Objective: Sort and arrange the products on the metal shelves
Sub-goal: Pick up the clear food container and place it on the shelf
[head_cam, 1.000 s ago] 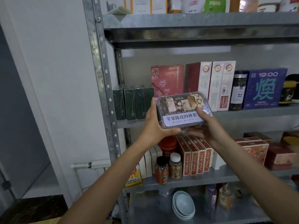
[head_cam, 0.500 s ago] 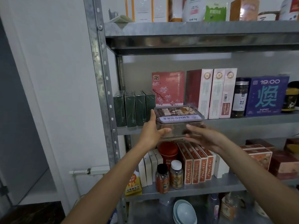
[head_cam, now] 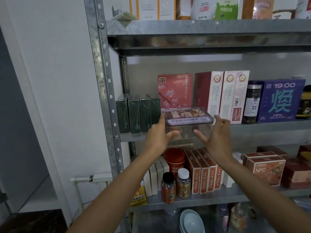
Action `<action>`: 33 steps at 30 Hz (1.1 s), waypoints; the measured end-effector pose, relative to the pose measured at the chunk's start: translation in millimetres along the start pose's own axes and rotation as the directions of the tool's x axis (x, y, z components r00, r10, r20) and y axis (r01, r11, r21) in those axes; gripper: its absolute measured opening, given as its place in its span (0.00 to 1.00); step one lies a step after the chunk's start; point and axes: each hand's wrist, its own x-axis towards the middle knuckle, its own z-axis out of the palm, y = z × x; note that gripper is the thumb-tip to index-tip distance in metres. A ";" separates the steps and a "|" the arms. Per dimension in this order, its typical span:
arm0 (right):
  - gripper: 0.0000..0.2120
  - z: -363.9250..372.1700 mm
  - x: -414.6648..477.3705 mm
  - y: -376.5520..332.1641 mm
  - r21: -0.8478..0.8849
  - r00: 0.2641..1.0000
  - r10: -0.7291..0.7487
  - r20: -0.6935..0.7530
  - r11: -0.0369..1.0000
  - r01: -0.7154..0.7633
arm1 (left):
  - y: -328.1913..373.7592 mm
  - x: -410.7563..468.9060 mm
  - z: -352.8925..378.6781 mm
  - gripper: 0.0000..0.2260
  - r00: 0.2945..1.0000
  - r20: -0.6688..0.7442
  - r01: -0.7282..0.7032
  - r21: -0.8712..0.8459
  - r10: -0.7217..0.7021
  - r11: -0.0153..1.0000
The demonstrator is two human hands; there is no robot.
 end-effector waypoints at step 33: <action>0.23 29.5 79.4 -23.3 -0.384 0.831 -0.370 0.416 0.756 0.529 | -21.6 79.3 -35.9 0.36 0.911 -0.103 -0.215 0.708 0.398 0.673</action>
